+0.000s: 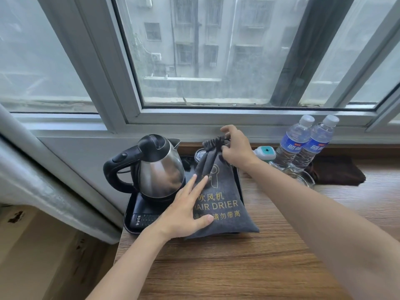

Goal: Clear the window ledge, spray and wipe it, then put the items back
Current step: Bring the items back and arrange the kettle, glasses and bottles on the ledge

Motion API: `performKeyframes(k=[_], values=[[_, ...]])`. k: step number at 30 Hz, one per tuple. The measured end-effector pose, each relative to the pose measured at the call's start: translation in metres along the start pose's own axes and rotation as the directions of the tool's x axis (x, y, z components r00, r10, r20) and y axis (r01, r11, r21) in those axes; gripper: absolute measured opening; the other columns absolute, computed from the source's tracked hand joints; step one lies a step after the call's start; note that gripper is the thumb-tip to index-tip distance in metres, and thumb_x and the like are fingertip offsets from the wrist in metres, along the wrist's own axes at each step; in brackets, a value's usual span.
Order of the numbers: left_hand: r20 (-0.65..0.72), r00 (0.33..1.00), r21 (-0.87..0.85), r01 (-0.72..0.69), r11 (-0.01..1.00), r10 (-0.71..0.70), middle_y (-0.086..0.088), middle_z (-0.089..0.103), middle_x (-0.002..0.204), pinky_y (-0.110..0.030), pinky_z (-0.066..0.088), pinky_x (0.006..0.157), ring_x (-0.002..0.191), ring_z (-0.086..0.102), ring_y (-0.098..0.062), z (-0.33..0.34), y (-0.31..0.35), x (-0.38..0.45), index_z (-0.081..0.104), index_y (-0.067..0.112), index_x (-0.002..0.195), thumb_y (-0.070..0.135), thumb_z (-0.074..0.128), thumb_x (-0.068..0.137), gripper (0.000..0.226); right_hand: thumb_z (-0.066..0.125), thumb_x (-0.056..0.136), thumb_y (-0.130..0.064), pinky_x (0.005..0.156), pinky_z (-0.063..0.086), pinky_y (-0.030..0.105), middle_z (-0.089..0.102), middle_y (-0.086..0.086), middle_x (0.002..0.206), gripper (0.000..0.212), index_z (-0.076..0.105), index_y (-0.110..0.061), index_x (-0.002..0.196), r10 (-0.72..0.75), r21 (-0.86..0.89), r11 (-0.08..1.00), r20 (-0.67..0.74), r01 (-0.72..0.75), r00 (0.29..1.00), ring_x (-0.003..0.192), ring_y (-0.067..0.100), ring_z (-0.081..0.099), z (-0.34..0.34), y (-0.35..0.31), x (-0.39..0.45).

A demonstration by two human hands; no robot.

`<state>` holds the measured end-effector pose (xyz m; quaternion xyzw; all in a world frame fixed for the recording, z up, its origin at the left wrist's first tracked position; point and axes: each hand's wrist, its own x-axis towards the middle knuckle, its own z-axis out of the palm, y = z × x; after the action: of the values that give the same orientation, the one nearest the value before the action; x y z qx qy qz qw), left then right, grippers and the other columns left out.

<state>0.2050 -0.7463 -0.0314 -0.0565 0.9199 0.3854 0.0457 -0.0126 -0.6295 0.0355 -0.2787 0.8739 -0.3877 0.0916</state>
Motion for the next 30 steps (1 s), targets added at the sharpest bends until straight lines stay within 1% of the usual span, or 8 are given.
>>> performKeyframes(k=[2,4,7,10,14,23,26,30], values=[[-0.002,1.000,-0.014,-0.016,1.000,0.016,0.029,-0.021,0.165,-0.041,0.009,0.126,0.156,-0.019,-0.011,0.000,0.002,0.003,-0.008,0.058,0.156,0.057,0.074,0.084,0.109,0.065,0.088,0.003,0.107,0.048,0.038,0.052,0.007,0.128,0.049,0.055,-0.010,0.134,-0.215,-0.086,0.975,-0.113,0.206,0.970,0.117,0.023,0.056,0.001,0.008,-0.019],[-0.017,0.999,-0.046,-0.028,0.999,0.027,0.035,-0.021,0.163,-0.036,0.004,0.124,0.153,-0.026,-0.006,0.001,0.005,0.008,-0.011,0.054,0.158,0.059,0.072,0.086,0.110,0.069,0.088,-0.003,0.109,0.044,0.034,0.058,0.012,0.125,0.037,0.063,-0.004,0.125,-0.485,-0.236,0.867,-0.193,0.440,0.853,0.119,0.028,0.055,0.004,0.018,-0.044],[-0.063,0.998,-0.123,-0.021,0.992,0.014,0.029,-0.021,0.165,-0.031,0.004,0.124,0.152,-0.023,0.003,0.001,0.012,0.021,-0.009,0.044,0.161,0.069,0.060,0.091,0.102,0.069,0.094,-0.020,0.113,0.041,0.037,0.060,0.014,0.135,0.038,0.066,-0.003,0.128,-0.663,-0.285,0.720,-0.018,0.632,0.748,0.128,0.029,0.054,0.009,0.034,-0.080],[-0.033,0.998,-0.079,0.048,0.996,-0.051,0.020,-0.031,0.165,-0.033,0.003,0.123,0.151,-0.030,-0.002,-0.001,0.020,0.036,-0.006,0.037,0.164,0.082,0.044,0.086,0.103,0.064,0.099,-0.038,0.116,0.040,0.040,0.053,0.013,0.150,0.051,0.062,-0.007,0.139,-0.626,-0.344,0.694,0.146,0.633,0.766,0.142,0.031,0.047,0.016,0.057,-0.099],[0.012,0.987,-0.041,0.160,0.986,-0.159,0.007,-0.034,0.165,-0.043,-0.003,0.127,0.149,-0.036,-0.011,-0.005,0.031,0.048,-0.004,0.025,0.165,0.088,0.030,0.081,0.110,0.058,0.097,-0.063,0.119,0.038,0.040,0.046,0.006,0.160,0.074,0.054,-0.010,0.148,-0.453,-0.336,0.796,0.220,0.503,0.864,0.154,0.019,0.032,0.016,0.086,-0.109],[-0.088,0.975,-0.114,0.194,0.974,-0.204,0.008,-0.022,0.170,-0.037,0.001,0.129,0.154,-0.021,-0.005,-0.015,0.028,0.049,-0.015,0.019,0.163,0.079,0.046,0.086,0.116,0.049,0.095,-0.072,0.125,0.029,0.040,0.034,0.001,0.166,0.085,0.040,-0.014,0.158,-0.306,-0.316,0.866,0.279,0.388,0.910,0.158,0.013,0.021,0.015,0.100,-0.114],[-0.115,0.988,-0.117,0.091,0.989,-0.104,0.019,-0.018,0.168,-0.030,0.003,0.126,0.153,-0.021,0.001,-0.012,0.026,0.039,-0.010,0.028,0.164,0.066,0.060,0.091,0.108,0.046,0.094,-0.075,0.126,0.027,0.041,0.026,0.000,0.170,0.092,0.031,-0.016,0.162,-0.337,-0.287,0.866,0.272,0.410,0.901,0.160,0.013,0.012,0.013,0.099,-0.117],[-0.116,0.987,0.033,-0.103,0.994,0.106,0.022,-0.006,0.170,-0.032,0.007,0.128,0.153,-0.018,0.004,0.002,0.012,0.015,0.005,0.030,0.165,0.057,0.065,0.094,0.097,0.059,0.093,-0.071,0.128,0.021,0.036,0.018,0.002,0.172,0.098,0.025,-0.013,0.164,-0.462,-0.263,0.811,0.258,0.522,0.849,0.160,0.015,0.009,0.012,0.094,-0.127]])
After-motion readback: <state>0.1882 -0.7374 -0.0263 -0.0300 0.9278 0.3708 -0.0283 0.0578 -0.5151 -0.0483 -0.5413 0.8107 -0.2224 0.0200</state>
